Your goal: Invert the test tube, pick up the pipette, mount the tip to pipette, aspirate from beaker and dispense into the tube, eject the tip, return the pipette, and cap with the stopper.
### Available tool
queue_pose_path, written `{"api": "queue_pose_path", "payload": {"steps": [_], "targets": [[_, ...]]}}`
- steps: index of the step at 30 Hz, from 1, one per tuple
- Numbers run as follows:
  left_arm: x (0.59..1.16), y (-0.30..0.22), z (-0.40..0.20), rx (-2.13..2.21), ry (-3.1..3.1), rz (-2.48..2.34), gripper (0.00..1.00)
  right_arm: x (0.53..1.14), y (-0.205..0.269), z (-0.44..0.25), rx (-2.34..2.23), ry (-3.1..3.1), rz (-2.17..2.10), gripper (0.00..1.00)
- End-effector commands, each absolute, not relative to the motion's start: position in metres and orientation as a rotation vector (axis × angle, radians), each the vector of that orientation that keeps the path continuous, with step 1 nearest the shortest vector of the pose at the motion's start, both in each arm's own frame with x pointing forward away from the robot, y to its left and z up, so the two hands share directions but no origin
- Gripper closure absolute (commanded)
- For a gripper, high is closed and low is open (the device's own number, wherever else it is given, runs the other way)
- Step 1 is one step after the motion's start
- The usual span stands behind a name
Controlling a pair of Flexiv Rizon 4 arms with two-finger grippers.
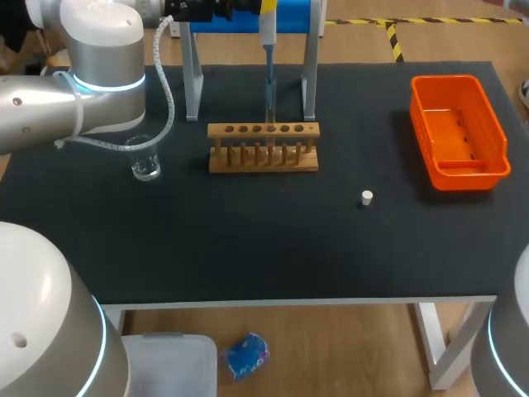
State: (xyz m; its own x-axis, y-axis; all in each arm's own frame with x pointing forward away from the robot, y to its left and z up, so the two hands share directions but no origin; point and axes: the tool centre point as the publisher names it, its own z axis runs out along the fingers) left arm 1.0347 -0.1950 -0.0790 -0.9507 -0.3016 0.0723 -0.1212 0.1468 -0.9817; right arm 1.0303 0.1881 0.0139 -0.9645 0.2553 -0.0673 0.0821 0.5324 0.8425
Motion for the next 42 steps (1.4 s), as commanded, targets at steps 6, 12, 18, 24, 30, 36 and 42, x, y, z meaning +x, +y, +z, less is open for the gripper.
{"api": "queue_pose_path", "payload": {"steps": [6,12,18,24,30,36,42], "targets": [[1.034,-0.195,-0.079,-0.422,2.266,-1.918,1.0,1.005,0.146,0.008,0.344,2.564,1.398,0.0],[1.034,-0.195,-0.079,-0.422,2.266,-1.918,1.0,0.983,0.115,-0.021,0.364,2.539,1.473,0.0],[1.034,-0.195,-0.079,-0.422,2.266,-1.918,1.0,0.96,0.097,-0.069,0.344,2.59,1.49,0.0],[1.034,-0.195,-0.079,-0.422,2.266,-1.918,1.0,0.947,0.093,-0.102,0.308,2.598,1.508,0.0],[1.034,-0.195,-0.079,-0.422,2.266,-1.918,1.0,0.953,0.101,-0.136,0.274,2.635,1.491,0.0],[1.034,-0.195,-0.079,-0.422,2.266,-1.918,1.0,0.97,0.114,-0.169,0.247,2.649,1.484,0.0],[1.034,-0.195,-0.079,-0.422,2.266,-1.918,1.0,0.976,0.13,-0.202,0.25,2.646,1.525,0.0]]}}
